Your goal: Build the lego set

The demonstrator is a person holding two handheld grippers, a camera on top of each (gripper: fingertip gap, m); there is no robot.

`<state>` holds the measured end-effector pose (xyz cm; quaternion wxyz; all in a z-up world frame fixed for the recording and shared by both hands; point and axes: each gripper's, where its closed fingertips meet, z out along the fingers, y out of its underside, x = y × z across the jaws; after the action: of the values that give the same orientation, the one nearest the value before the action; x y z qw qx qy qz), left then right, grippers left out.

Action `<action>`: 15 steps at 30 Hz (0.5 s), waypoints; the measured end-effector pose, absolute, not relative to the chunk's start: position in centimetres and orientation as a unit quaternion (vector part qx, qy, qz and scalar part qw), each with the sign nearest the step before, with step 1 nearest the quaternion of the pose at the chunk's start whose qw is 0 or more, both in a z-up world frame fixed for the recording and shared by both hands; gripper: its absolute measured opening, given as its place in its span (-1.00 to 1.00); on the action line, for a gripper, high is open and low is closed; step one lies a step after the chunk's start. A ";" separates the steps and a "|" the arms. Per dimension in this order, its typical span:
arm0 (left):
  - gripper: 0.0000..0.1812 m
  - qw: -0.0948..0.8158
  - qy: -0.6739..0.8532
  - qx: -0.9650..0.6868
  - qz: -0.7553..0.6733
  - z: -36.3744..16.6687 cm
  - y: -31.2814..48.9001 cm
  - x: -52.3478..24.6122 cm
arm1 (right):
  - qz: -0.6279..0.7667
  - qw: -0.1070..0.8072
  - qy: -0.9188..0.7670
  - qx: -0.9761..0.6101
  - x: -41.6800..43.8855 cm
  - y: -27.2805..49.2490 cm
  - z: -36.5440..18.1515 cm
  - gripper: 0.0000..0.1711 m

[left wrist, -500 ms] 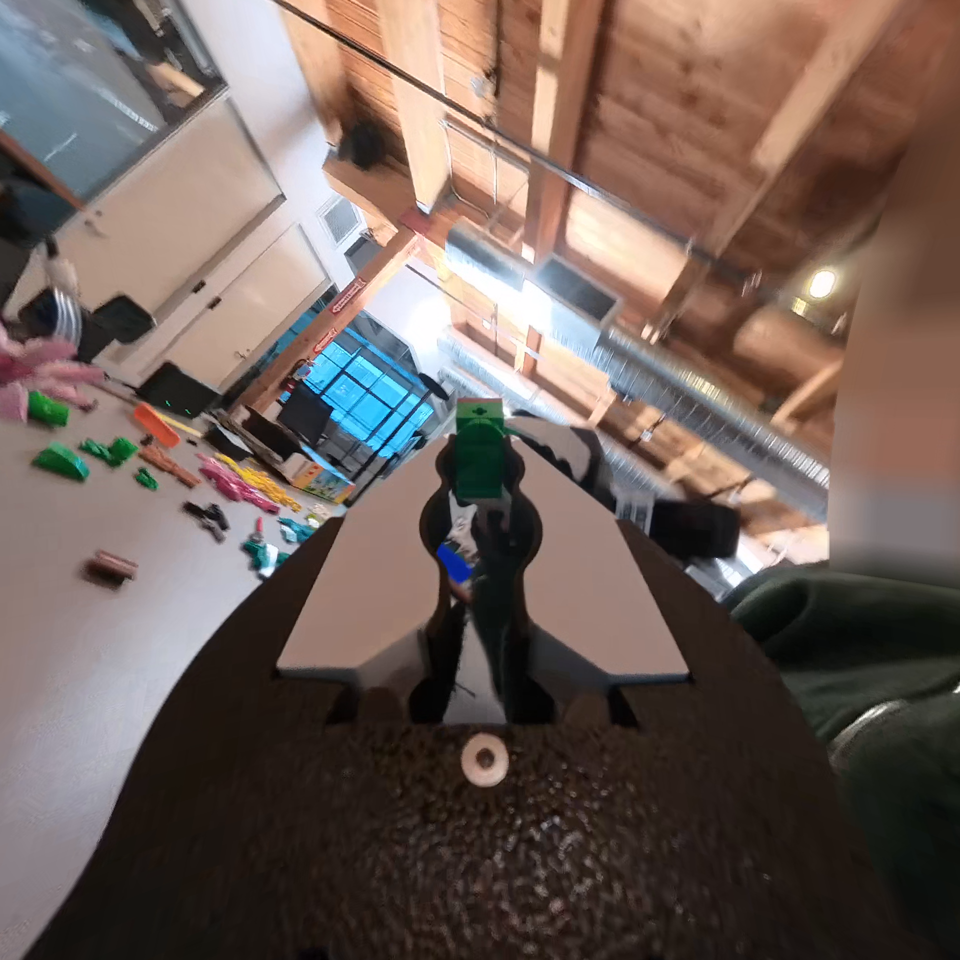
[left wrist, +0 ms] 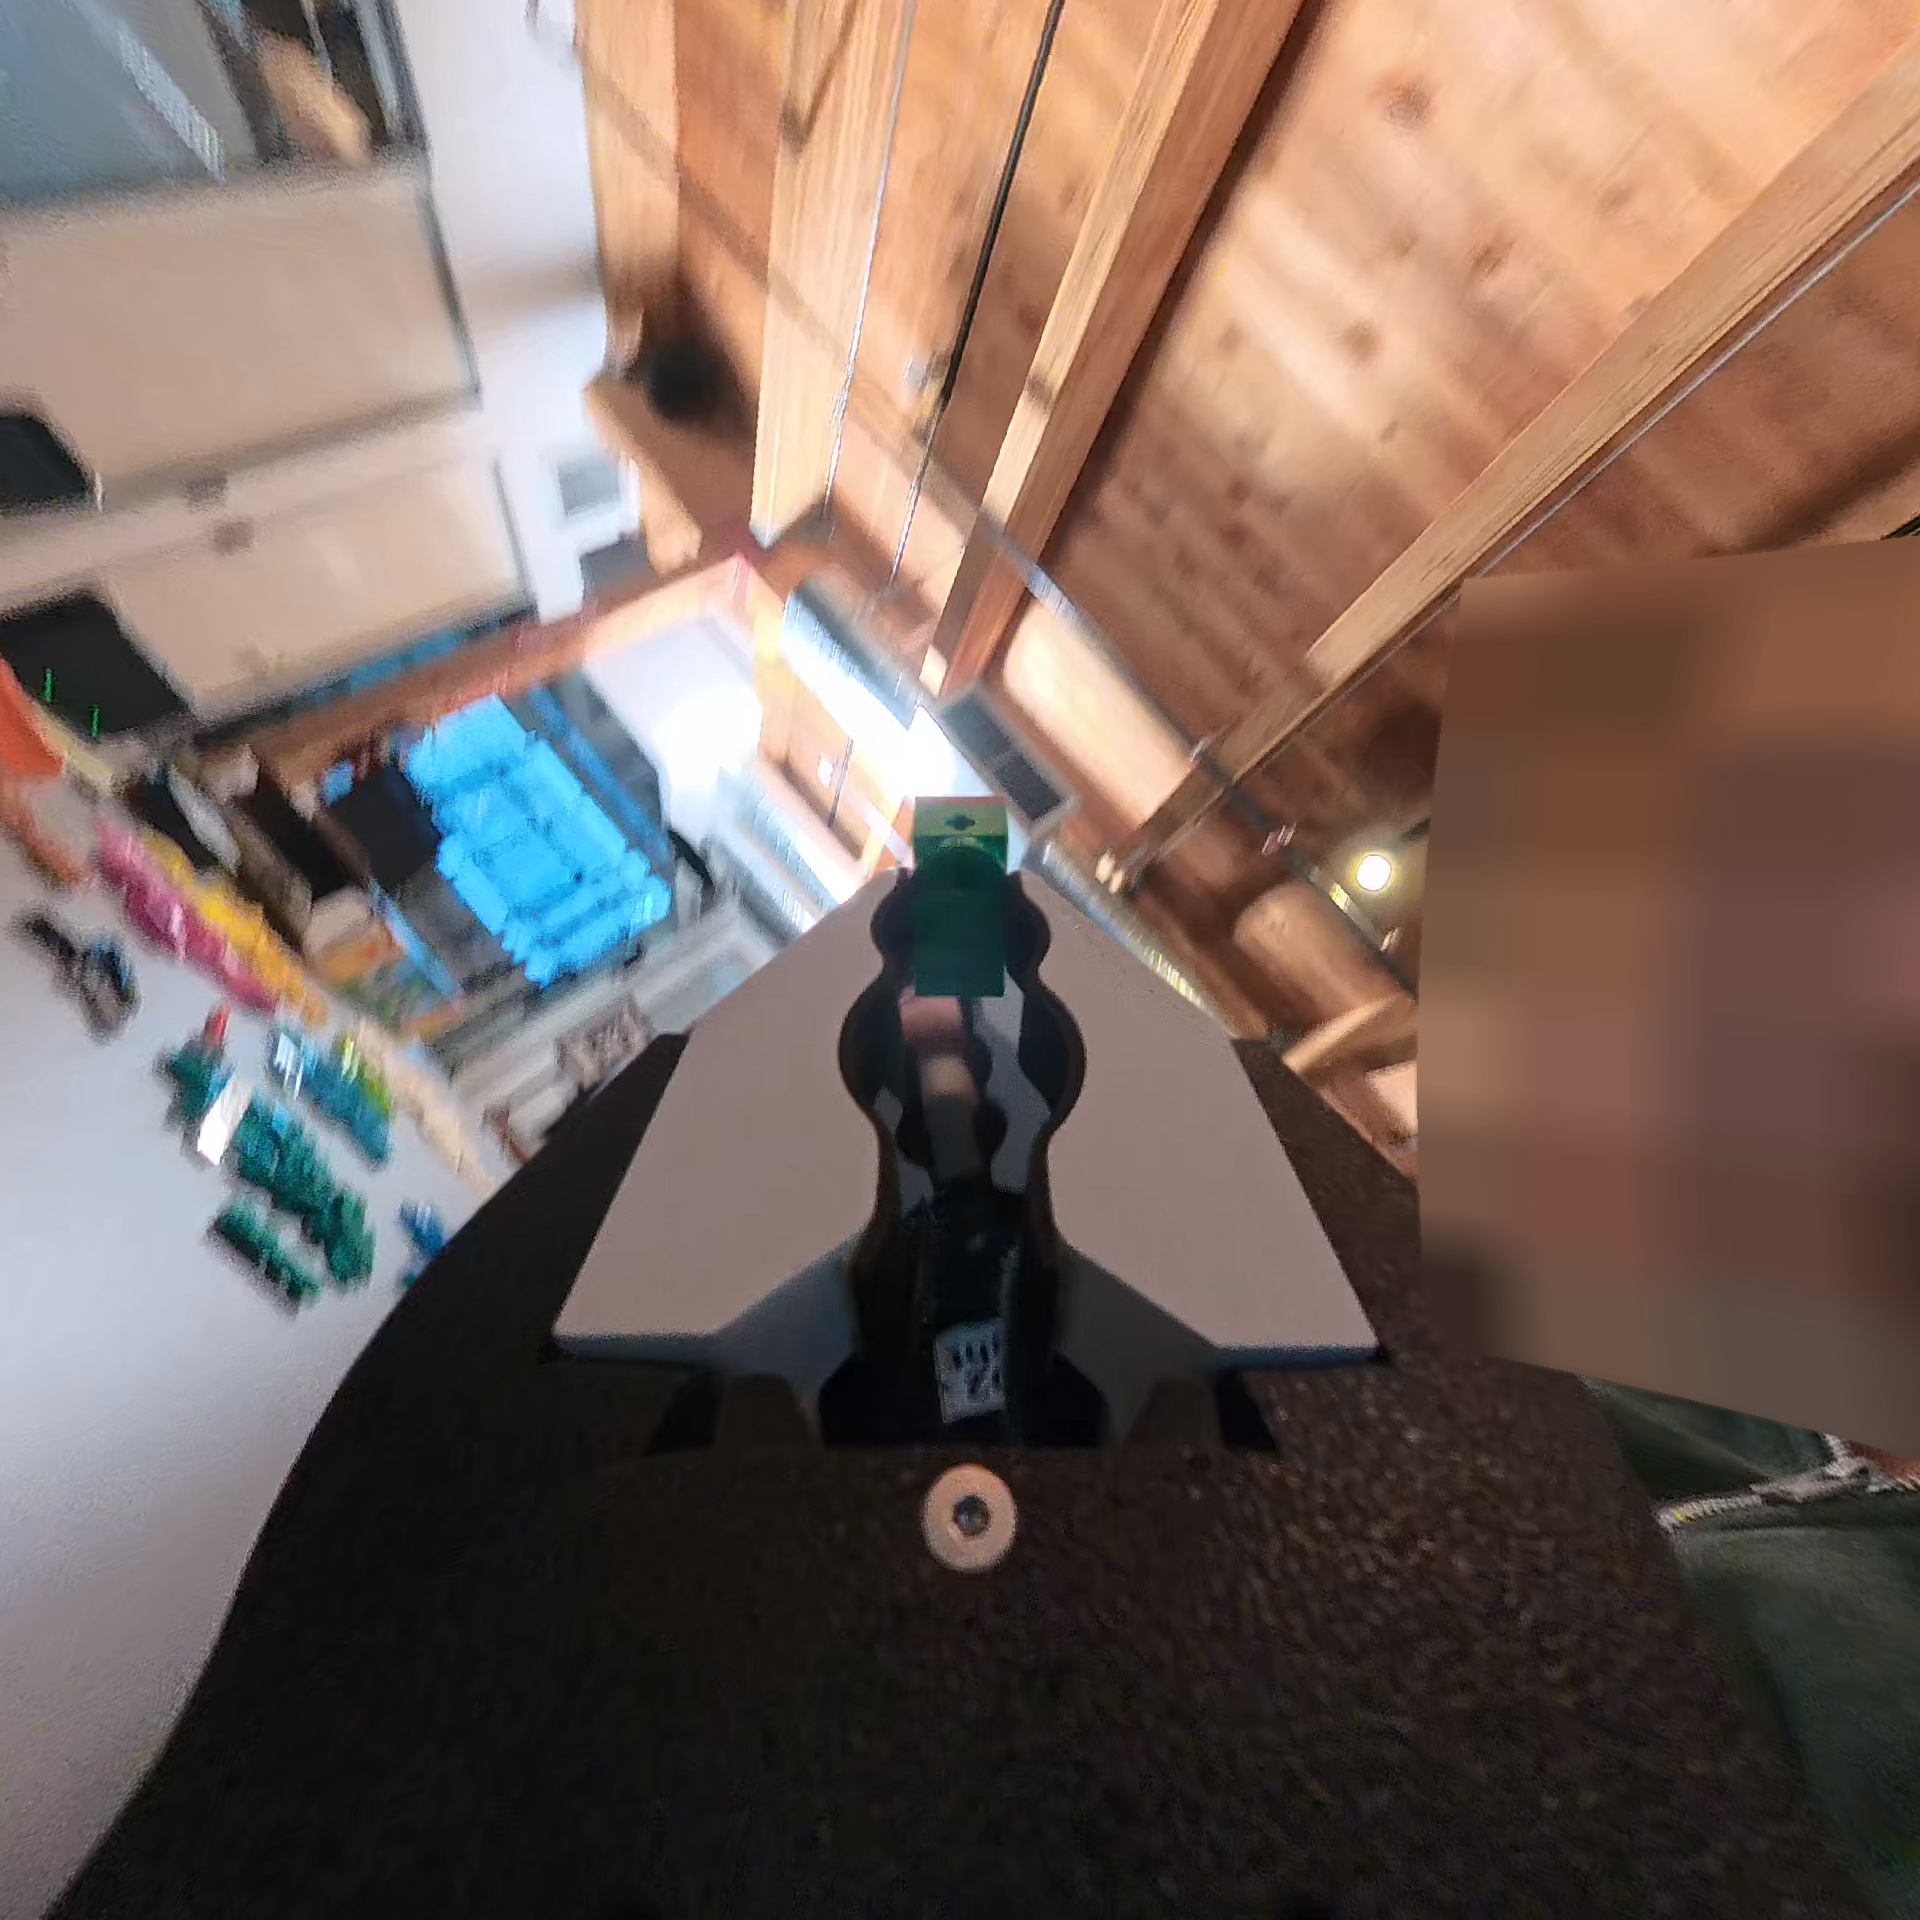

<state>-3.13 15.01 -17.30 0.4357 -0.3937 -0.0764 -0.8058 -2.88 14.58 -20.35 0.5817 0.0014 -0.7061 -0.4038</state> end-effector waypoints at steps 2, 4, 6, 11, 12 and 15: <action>-0.85 0.449 -0.081 -0.378 -0.806 -16.8 15.1 -3.3 | -0.411 0.578 -0.705 0.024 -3.0 14.5 -19.7 -0.83; -0.84 0.463 -0.069 -0.377 -0.799 -16.3 14.9 -3.0 | -0.420 0.568 -0.707 0.047 -3.0 14.7 -18.7 -0.83; -0.85 0.479 -0.068 -0.346 -0.804 -15.3 14.6 -3.4 | -0.432 0.557 -0.705 0.068 -3.0 14.9 -17.5 -0.83; -0.85 0.517 -0.079 -0.260 -0.812 -12.6 14.4 -4.7 | -0.452 0.536 -0.703 0.119 -3.3 14.8 -14.3 -0.84; -0.85 0.517 -0.080 -0.244 -0.816 -12.1 14.4 -4.7 | -0.457 0.531 -0.702 0.129 -3.5 14.7 -13.6 -0.84; -0.85 0.506 -0.077 -0.215 -0.831 -11.2 13.9 -4.2 | -0.466 0.512 -0.705 0.154 -4.0 14.4 -12.2 -0.84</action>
<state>-4.19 13.93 -11.20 0.5064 -0.2154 -0.0769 -0.8314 -4.02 14.42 -12.16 0.5124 0.1545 -0.7048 -0.4657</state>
